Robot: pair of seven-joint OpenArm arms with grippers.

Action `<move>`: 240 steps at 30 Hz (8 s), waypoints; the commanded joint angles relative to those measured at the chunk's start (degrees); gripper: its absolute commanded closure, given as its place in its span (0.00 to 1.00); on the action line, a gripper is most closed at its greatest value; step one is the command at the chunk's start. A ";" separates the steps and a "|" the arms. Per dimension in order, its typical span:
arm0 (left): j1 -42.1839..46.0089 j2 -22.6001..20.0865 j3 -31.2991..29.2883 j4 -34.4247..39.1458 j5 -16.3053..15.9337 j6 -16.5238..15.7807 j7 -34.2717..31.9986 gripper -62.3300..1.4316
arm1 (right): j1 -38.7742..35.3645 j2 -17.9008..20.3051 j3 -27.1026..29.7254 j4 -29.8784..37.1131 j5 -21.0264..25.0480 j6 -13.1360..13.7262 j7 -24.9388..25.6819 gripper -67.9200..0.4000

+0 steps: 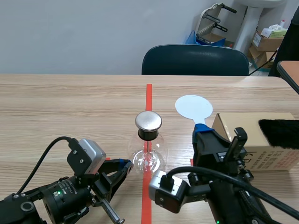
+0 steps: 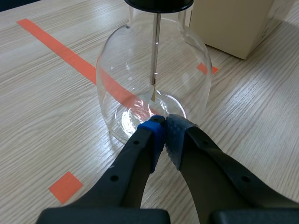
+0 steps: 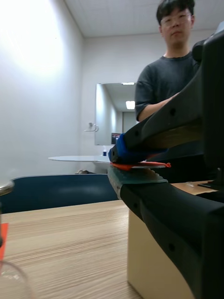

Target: Do the electroscope experiment

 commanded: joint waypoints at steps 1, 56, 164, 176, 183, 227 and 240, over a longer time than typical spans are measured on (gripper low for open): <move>-0.02 0.31 -0.26 0.52 0.09 -0.17 -1.03 0.94 | 0.04 1.16 0.20 2.62 0.68 -0.59 1.27 0.98; -0.02 0.33 -0.26 0.52 0.04 -0.15 -0.55 0.93 | -0.63 2.40 0.20 4.68 0.57 3.26 12.37 0.98; 0.00 0.33 -0.26 0.52 0.04 -0.15 -0.52 0.93 | -1.07 2.38 0.20 4.68 -0.79 3.30 -3.82 0.98; 0.00 0.33 -0.26 0.52 0.04 -0.15 -0.50 0.93 | -1.07 2.38 0.20 4.68 -0.79 3.30 -18.67 0.98; 0.00 0.33 -0.26 0.52 0.04 -0.15 -0.50 0.93 | -1.07 2.38 0.15 4.68 -0.79 3.30 -19.52 0.98; 0.00 0.33 -0.26 0.52 0.04 -0.15 -0.52 0.93 | -1.07 2.36 0.15 4.68 -0.79 3.28 -19.54 0.98; 0.00 0.33 -0.26 0.52 0.04 -0.15 -0.50 0.93 | -1.07 2.38 0.15 4.68 -0.79 3.28 -19.52 0.98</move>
